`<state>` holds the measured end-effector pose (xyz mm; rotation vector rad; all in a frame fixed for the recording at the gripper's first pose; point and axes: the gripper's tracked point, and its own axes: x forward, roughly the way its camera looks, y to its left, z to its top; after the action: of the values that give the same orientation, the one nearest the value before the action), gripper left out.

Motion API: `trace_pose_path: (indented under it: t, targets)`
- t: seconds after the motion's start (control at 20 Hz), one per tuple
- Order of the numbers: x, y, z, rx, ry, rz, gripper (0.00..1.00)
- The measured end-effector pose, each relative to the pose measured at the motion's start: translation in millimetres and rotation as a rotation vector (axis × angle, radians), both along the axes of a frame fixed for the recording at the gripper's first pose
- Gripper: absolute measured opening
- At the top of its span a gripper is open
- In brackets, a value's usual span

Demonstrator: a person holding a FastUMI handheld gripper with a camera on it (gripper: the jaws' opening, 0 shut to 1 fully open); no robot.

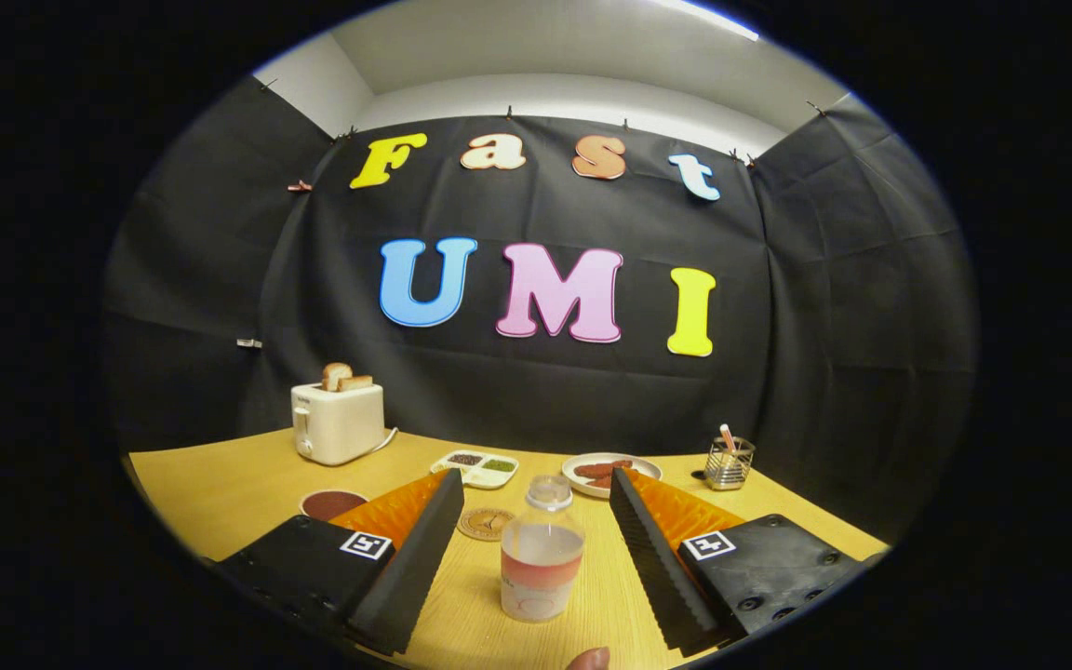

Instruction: Take the bottle from table, then pour the juice into the cup, finally place the bottle on the coaster

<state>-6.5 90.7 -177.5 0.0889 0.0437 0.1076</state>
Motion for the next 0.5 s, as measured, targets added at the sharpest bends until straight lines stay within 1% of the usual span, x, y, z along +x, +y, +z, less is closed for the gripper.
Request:
trace_pose_path:
  t: [0.1, 0.25, 0.5]
  targets:
    - [5.3, -1.7, -21.7, 0.007, 0.023, -0.019, 0.97]
    - [10.8, 2.7, -51.0, 0.031, 0.067, -0.026, 0.97]
    - [23.6, 4.5, -72.0, 0.0, 0.066, -0.03, 0.97]
